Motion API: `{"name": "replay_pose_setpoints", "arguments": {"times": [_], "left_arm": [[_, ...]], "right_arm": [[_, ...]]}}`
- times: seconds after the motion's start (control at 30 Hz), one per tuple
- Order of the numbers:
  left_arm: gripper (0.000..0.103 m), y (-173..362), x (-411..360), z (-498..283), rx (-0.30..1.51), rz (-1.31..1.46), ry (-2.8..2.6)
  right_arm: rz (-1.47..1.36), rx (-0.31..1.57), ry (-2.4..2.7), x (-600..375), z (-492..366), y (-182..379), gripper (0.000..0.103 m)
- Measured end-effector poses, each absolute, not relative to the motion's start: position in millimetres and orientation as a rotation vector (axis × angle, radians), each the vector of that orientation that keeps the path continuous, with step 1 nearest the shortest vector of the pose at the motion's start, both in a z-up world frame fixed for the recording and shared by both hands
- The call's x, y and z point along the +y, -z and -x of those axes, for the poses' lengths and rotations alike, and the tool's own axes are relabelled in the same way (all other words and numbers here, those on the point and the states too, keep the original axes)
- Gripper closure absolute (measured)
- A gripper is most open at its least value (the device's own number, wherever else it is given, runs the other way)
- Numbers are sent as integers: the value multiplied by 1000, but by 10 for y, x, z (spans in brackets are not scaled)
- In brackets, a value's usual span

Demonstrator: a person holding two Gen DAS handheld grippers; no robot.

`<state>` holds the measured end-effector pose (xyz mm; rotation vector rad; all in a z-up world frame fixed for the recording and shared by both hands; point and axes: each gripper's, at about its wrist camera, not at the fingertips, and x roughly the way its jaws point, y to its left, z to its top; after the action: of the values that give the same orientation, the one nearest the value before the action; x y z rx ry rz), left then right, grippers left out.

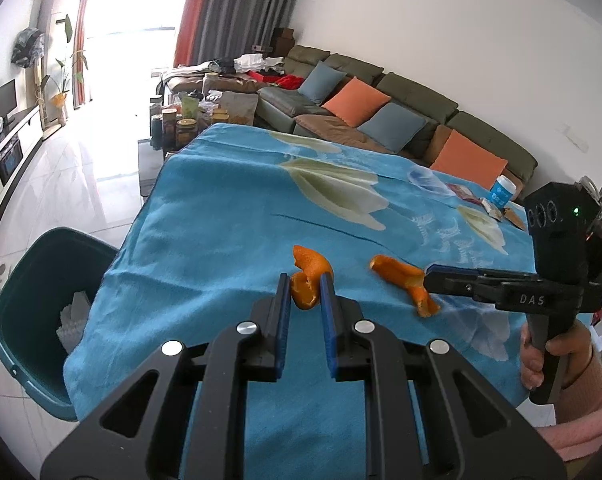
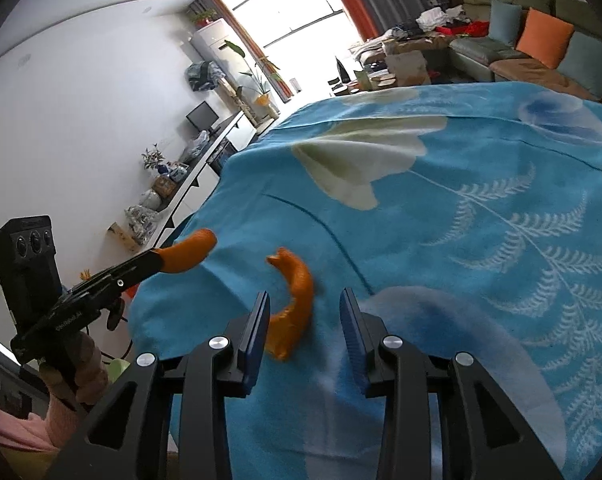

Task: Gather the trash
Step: 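Carry the orange peel with the left gripper to the bin while the right gripper carries its peel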

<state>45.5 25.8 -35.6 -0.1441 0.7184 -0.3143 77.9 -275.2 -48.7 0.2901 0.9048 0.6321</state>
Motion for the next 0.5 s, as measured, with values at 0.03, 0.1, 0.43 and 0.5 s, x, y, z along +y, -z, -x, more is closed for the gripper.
{"name": "replay_pose_setpoints", "arguments": {"times": [0.03,0.1,0.43,0.5], "left_arm": [[88,362,273,-446,719,144,310],[88,375,295,-431,721,146,306],[88,323,413,-318,696,149,279],[88,300,443,-287,686,147,271]], "right_arm": [[-284,906,-635,-2722,-787,487,68],[-274,915,-636,-2664,-807,499,72],[-274,885,-679,-2523,-759,383,95],[-270,874,-697,-2469,-749,330,95]]}}
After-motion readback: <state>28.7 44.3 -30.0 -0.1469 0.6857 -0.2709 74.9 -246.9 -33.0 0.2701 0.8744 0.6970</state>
